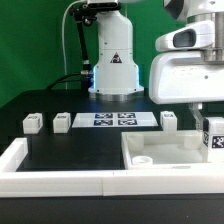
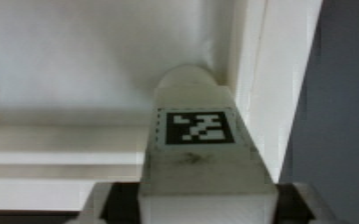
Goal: Assemble square table
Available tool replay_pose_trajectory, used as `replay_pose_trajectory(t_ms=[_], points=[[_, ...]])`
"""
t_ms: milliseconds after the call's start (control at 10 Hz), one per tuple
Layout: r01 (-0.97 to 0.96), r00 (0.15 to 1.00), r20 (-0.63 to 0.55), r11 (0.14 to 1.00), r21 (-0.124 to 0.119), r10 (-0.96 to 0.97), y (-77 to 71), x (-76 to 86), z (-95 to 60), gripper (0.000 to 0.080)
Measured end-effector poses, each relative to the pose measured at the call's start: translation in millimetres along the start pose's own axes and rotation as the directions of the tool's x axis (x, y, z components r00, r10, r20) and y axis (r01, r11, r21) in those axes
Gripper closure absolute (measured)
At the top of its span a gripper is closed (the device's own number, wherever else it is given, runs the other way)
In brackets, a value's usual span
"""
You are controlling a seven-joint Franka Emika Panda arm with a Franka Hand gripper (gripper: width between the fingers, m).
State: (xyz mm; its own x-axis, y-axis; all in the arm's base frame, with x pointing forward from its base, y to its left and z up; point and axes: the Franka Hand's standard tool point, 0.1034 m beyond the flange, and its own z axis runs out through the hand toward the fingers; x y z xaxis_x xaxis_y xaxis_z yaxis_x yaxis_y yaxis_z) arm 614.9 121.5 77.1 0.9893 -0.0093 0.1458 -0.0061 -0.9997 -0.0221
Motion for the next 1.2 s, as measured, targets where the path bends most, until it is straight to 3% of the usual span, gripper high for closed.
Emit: replay_pose_trajectory(t_ms=[500,800,900,1000,1100,1200], points=[[-0.330,0.944,-0.005,0.944,-0.004,0.330,3.3,0.7,-0.2,0.0509],[-0.471,0.882,-0.012,0.882,-0.016,0.471,14.4,1.6,0.2,0.0506],[-0.472,0.882,-0.012,0.882,-0.016,0.472,14.9,1.7,0.1,0.0426],[-0.471,0.882,-0.012,0.882,-0.016,0.470,14.5,1.6,0.2,0.0426],[-0.470,0.882,-0.011,0.882,-0.016,0.470,14.2,1.5,0.2,0.0245],[-0.463,0.886,-0.010,0.886,-0.015,0.463,11.7,-0.3,1.3,0.0245]])
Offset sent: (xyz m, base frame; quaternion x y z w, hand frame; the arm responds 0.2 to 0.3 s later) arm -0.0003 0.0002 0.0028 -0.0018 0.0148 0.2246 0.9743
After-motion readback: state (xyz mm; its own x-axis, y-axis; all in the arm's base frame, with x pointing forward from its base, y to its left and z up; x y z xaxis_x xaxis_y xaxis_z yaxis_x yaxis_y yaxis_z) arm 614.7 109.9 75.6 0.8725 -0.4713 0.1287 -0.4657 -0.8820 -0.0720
